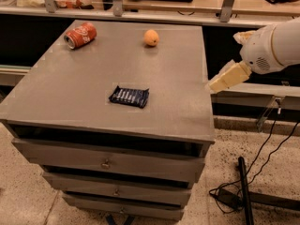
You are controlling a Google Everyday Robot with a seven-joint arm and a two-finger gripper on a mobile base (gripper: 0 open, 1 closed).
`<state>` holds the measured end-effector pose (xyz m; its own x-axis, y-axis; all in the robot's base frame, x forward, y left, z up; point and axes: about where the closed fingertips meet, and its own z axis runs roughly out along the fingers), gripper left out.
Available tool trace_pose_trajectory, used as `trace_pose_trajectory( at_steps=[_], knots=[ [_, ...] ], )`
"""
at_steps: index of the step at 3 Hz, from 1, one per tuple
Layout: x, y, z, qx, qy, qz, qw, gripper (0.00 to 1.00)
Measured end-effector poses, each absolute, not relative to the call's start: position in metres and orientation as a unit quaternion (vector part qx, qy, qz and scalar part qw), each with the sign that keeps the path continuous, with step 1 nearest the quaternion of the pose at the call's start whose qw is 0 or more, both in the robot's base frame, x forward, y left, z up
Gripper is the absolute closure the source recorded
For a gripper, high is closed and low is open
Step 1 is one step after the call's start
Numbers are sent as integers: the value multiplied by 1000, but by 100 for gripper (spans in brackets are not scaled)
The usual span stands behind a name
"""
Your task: Move orange near coke can
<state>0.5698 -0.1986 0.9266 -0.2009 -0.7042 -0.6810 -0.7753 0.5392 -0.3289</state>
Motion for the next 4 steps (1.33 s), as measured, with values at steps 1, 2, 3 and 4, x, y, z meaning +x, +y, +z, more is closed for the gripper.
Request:
trace_pose_trajectory(
  at_steps=[1,2,3,4],
  knots=[
    [629,-191,919,-419,776,54,469,0],
    [670,-179,923,-389,774,78,493,0],
    [674,-177,924,-387,773,80,496,0],
    [675,-172,920,-394,772,85,492,0]
  ],
)
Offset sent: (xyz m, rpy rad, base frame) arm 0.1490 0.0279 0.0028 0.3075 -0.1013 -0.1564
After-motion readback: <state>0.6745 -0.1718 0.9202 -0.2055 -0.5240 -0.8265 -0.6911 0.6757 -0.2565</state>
